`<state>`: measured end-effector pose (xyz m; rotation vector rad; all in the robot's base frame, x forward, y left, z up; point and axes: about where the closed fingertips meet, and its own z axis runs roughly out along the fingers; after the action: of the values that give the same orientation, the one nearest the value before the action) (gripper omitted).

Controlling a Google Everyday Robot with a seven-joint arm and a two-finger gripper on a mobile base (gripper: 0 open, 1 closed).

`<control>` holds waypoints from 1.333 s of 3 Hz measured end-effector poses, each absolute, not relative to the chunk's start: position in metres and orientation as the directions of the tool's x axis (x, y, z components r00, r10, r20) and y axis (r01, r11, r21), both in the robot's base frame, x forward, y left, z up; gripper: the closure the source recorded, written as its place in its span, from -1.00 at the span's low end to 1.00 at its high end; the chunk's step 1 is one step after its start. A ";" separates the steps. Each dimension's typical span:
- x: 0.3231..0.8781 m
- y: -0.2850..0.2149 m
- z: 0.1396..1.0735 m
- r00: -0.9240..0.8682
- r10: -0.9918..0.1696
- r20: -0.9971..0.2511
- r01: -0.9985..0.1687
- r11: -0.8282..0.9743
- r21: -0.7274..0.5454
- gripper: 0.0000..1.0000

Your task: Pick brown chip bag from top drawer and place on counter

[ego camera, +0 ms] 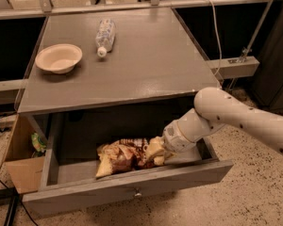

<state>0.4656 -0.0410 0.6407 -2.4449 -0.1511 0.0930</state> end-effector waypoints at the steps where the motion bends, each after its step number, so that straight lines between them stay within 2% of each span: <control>1: 0.471 -0.050 0.657 0.994 0.108 -0.001 0.082 -0.756 -0.649 1.00; 2: 0.484 -0.068 0.716 0.996 0.072 0.050 0.087 -0.764 -0.639 1.00; 4: 0.481 -0.061 0.732 0.995 0.084 0.060 0.103 -0.766 -0.634 1.00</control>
Offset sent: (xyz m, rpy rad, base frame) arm 0.0221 -0.0327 0.0737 0.0304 -0.0847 -0.0723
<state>0.4811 -0.0611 0.7316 -2.4475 -0.1295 -0.0369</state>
